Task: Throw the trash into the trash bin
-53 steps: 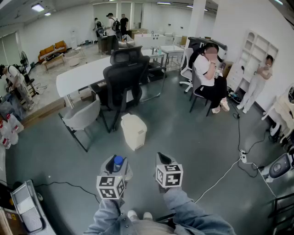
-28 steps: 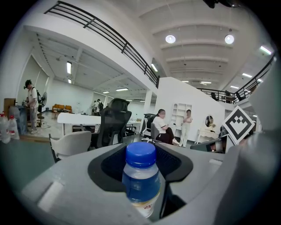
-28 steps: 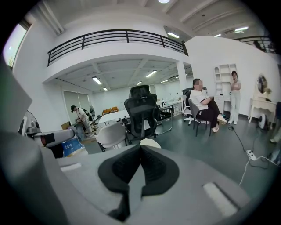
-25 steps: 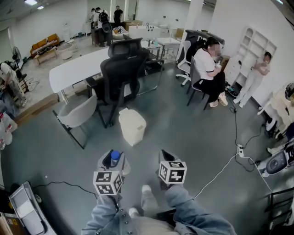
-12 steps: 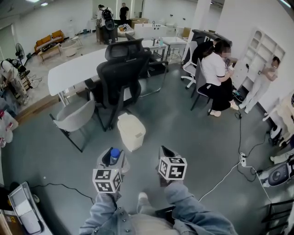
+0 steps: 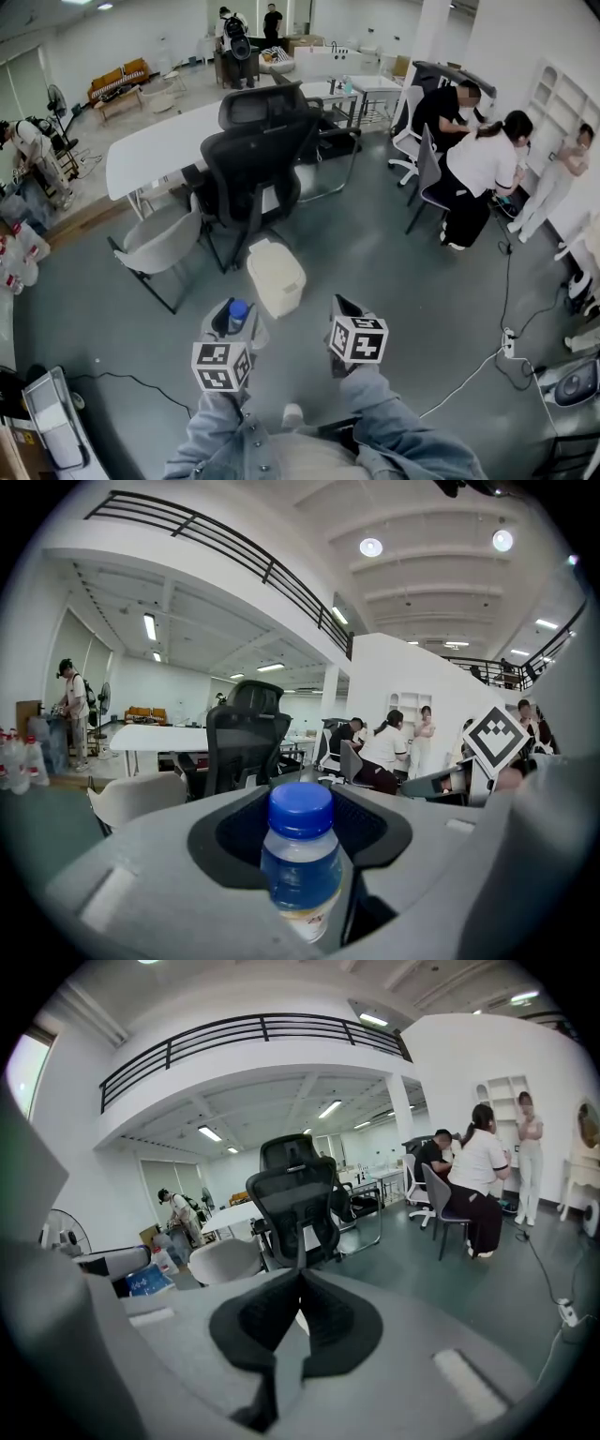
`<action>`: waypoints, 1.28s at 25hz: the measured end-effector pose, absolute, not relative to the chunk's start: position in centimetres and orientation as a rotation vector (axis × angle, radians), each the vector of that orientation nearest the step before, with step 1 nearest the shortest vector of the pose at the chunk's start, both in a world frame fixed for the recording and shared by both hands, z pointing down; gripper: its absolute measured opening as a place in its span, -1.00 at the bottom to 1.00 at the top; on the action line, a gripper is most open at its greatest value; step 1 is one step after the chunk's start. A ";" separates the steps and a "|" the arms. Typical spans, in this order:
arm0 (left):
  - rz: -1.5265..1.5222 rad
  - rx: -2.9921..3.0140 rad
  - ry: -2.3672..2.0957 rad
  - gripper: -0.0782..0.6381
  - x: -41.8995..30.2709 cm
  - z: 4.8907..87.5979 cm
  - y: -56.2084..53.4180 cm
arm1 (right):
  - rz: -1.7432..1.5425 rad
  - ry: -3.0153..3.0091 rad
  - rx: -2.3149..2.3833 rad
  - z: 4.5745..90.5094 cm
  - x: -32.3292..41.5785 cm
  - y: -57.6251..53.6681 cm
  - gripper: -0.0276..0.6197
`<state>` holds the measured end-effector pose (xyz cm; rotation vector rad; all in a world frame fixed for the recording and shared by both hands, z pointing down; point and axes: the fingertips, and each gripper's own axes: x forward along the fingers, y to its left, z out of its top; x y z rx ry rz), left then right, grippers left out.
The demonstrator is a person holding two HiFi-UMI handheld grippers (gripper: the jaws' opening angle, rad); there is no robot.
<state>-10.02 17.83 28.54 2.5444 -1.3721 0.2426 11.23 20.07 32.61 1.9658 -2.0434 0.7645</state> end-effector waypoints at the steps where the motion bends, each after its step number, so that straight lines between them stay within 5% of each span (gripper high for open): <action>1: 0.246 2.539 -1.377 -0.20 -9.9 28.6 17.3 | 0.771 -2.044 1.959 32.8 11.4 19.5 -0.91; 32: 0.095 2.483 -1.350 -0.20 -12.4 29.3 -15.3 | 0.603 -1.893 1.923 32.0 9.8 -11.5 -0.91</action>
